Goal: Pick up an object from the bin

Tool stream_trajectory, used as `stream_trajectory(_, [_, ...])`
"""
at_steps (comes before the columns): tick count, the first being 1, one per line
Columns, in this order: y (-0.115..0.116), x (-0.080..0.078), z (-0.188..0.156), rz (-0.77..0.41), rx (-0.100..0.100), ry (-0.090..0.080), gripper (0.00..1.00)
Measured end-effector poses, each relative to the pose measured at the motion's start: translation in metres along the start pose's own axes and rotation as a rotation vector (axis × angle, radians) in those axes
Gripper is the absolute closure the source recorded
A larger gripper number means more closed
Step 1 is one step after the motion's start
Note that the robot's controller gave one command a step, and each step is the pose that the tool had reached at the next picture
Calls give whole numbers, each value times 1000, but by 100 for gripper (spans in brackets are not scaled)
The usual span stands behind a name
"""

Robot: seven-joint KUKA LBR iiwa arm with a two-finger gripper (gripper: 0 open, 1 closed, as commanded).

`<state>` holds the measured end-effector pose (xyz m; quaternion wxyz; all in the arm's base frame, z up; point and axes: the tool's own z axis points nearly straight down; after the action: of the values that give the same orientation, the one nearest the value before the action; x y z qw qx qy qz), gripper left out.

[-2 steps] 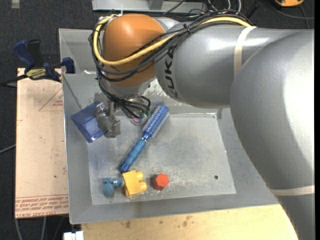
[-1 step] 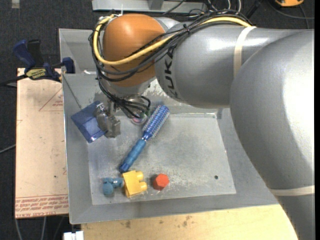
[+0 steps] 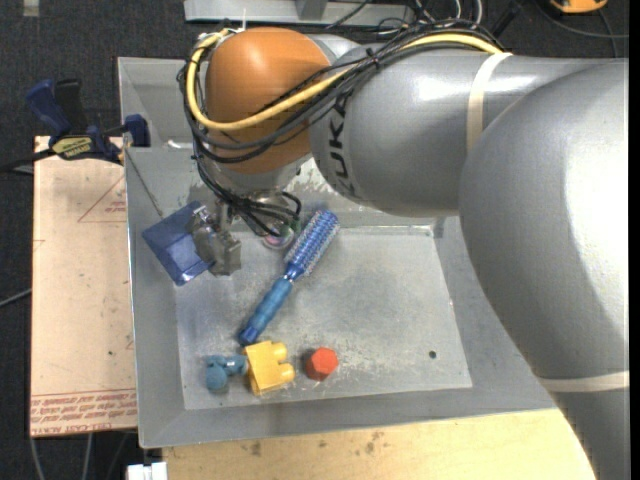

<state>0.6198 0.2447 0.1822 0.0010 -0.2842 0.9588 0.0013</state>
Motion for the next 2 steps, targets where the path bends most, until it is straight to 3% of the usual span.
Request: stream_trajectory(2, [0, 0, 0, 0, 0, 0, 100])
